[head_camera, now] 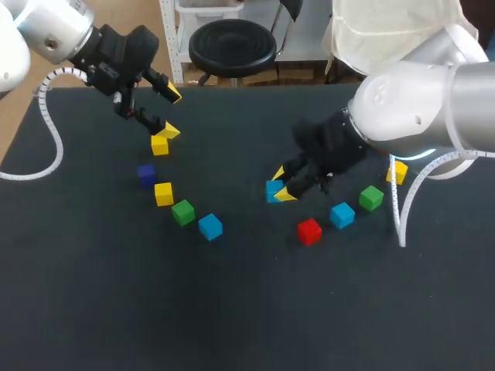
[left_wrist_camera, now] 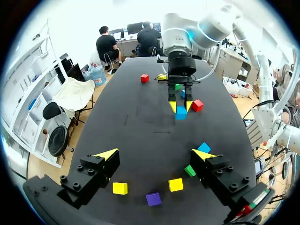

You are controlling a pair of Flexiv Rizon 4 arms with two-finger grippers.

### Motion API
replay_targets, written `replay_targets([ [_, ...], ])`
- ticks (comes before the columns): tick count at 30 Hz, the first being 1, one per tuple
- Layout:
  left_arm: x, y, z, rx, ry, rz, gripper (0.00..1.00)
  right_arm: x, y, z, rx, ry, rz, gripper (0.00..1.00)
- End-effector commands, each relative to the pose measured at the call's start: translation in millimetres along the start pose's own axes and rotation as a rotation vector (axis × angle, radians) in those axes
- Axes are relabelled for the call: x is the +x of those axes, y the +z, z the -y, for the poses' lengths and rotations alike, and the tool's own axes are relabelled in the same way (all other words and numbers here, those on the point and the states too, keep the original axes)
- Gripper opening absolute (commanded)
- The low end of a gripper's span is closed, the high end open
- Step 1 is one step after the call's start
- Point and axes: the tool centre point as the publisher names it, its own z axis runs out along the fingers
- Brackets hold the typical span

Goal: Place the blue cubes, place green cubes on the blue cubes, place the yellow cubes on the green cubes, then place the red cubes on the yellow cubes, and place purple cube on the red cubes.

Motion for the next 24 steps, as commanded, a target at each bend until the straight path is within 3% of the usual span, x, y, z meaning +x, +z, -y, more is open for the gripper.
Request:
replay_targets([
  [1, -0.8, 0, 0.2, 0.000, -0.002, -0.004, 1.00, 2, 6, 12, -0.017, 0.000, -0.002, 0.00],
  [24, -0.8, 0, 0.2, 0.000, -0.002, -0.004, 1.00, 12, 16, 23, -0.029, 0.001, -0.012, 0.00],
])
